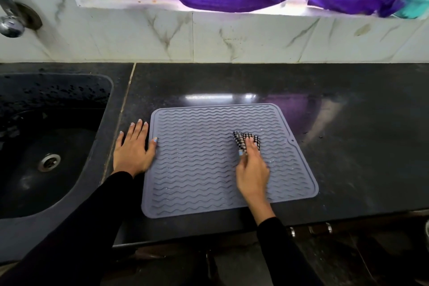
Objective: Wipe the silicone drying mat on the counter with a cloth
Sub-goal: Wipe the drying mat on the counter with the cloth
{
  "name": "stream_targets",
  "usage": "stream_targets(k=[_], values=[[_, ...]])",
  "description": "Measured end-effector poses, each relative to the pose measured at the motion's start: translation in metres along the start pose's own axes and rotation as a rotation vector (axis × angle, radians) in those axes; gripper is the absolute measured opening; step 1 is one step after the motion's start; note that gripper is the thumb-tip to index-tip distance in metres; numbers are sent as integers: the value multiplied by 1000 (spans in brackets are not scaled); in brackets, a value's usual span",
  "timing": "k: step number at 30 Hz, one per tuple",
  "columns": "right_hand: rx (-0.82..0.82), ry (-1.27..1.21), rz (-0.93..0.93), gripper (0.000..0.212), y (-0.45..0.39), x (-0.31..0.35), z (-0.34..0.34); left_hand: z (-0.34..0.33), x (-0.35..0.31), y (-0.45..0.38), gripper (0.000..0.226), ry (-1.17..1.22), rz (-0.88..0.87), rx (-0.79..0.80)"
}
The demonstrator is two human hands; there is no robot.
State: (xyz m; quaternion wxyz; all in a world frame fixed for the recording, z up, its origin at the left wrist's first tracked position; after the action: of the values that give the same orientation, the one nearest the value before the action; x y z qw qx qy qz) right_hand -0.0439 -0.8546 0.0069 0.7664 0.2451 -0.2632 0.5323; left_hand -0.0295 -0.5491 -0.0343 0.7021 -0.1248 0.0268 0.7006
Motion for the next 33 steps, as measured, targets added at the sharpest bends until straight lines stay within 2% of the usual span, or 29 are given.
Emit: stream_targets(k=[3, 4, 6, 8, 10, 13, 15, 18, 23, 25, 28, 29, 30, 31, 33], values=[[166, -748, -402, 39, -23, -21, 15, 1, 1, 0, 73, 11, -7, -15], [150, -905, -504, 37, -32, -29, 23, 1, 1, -1, 73, 13, -9, -21], [21, -828, -508, 36, -41, -37, 45, 0, 2, 0, 74, 13, -11, -33], [-135, -463, -315, 42, -39, -31, 61, 1, 2, 0, 75, 10, -11, -40], [-124, -163, -140, 47, -32, -23, 50, 1, 2, -1, 75, 5, -11, -37], [-65, 247, 1, 57, -25, -23, 11, -1, 3, -2, 74, 4, -7, -34], [-107, 387, 52, 64, -27, -25, 1, -3, 4, -1, 74, 4, -6, -31], [-122, 401, 20, 68, -28, -26, 0, -4, 5, -2, 74, 3, -9, -26], [-28, 429, 91, 64, -33, -28, 0, -2, 4, -1, 74, 12, -11, -23], [48, 206, 24, 58, -38, -28, 9, -1, 3, -1, 73, 18, -8, -19], [160, -515, -254, 43, -53, -38, 35, 1, 2, 0, 73, 25, -8, -10], [121, -667, -309, 40, -59, -42, 47, 1, 2, 1, 74, 26, -8, -7], [53, -705, -341, 39, -62, -46, 59, 1, 2, 0, 74, 25, -7, -4], [-11, -684, -353, 39, -63, -47, 69, 1, 2, 0, 74, 24, -7, -4], [-131, -435, -282, 42, -57, -46, 79, 1, 2, 0, 74, 25, -9, -2]])
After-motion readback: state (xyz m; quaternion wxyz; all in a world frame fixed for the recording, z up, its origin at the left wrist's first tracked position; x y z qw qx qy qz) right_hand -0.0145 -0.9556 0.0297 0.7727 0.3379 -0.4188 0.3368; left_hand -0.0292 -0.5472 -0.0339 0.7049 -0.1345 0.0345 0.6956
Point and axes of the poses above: each hand's wrist, its own y-axis away from the middle knuckle, its own z-axis out of the back of the hand, x = y × z, the point moved 6 cm from there along -y, towards the middle knuckle, and after that the axes turned 15 degrees about -z, right-handed, at the moved point
